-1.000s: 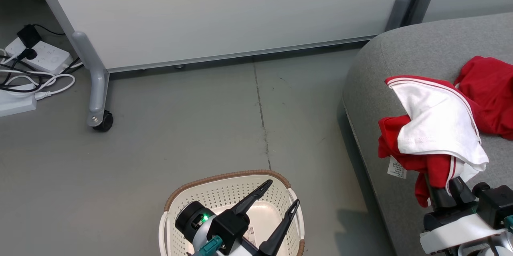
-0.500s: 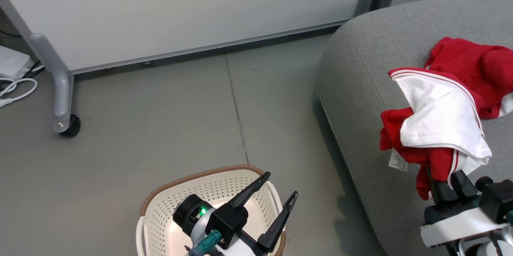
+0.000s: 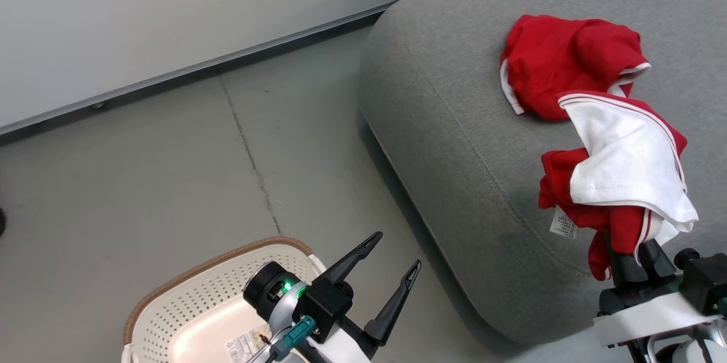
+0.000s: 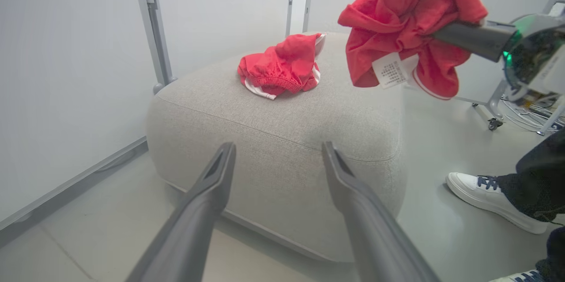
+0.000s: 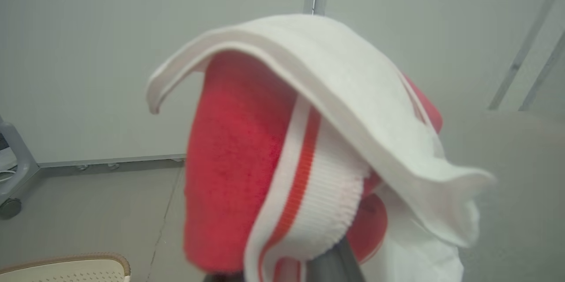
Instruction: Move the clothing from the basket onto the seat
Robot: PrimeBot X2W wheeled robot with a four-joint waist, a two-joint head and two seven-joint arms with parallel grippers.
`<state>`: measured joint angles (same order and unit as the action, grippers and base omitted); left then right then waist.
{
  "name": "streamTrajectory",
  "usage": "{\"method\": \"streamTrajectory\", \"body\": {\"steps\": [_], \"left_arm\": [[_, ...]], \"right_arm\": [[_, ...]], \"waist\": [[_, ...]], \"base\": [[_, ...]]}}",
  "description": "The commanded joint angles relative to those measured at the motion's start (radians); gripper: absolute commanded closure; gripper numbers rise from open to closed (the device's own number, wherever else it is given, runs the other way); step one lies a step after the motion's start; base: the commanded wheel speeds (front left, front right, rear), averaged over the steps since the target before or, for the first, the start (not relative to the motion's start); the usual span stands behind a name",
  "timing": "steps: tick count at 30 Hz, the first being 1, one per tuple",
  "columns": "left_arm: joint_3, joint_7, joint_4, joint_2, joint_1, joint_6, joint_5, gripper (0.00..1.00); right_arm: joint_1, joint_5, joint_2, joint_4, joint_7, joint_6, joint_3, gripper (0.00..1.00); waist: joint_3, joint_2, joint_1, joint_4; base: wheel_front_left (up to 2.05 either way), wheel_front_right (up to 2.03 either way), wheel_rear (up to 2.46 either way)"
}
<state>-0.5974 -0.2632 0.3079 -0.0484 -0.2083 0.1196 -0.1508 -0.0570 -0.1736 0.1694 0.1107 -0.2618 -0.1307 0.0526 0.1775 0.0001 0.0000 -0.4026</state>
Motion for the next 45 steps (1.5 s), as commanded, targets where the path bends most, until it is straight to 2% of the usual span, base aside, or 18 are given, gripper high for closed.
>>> {"method": "streamTrajectory", "body": {"steps": [1, 10, 20, 27, 35, 45], "left_arm": [[-0.003, -0.001, 0.003, -0.004, -0.009, 0.004, 0.005, 0.00], [-0.031, -0.001, 0.002, -0.004, 0.000, 0.009, 0.006, 0.00], [-0.045, -0.001, -0.004, -0.004, -0.014, 0.011, 0.003, 0.00], [-0.034, -0.001, -0.013, -0.004, -0.008, 0.011, 0.007, 0.00], [-0.029, -0.001, -0.008, -0.005, -0.039, 0.011, 0.033, 0.00], [-0.063, -0.001, 0.002, -0.046, -0.119, 0.011, 0.047, 0.00]], "right_arm": [[-0.007, 0.005, -0.002, -0.003, -0.006, 0.000, -0.003, 1.00], [0.021, 0.006, -0.014, 0.004, -0.006, 0.000, -0.016, 1.00], [0.038, 0.019, -0.035, -0.006, -0.006, 0.000, -0.032, 1.00], [-0.009, 0.018, -0.008, -0.018, -0.006, 0.000, -0.038, 1.00], [-0.145, 0.021, 0.062, -0.081, -0.006, 0.000, -0.080, 1.00], [-0.426, 0.028, 0.150, -0.108, -0.006, 0.000, -0.182, 1.00]], "waist": [[0.008, -0.0001, 0.0000, -0.050], [0.001, -0.0001, 0.0000, -0.107], [0.008, -0.0001, 0.0000, -0.109], [0.014, -0.0001, 0.0000, -0.095], [0.068, -0.0001, 0.0000, -0.073], [0.211, -0.0001, 0.0000, -0.011]], "base": [[0.00, 0.00, 0.00], [0.00, 0.00, 0.00], [0.00, 0.00, 0.00], [0.00, 0.00, 0.00], [0.00, 0.00, 0.00], [0.00, 0.00, 0.00]]}}
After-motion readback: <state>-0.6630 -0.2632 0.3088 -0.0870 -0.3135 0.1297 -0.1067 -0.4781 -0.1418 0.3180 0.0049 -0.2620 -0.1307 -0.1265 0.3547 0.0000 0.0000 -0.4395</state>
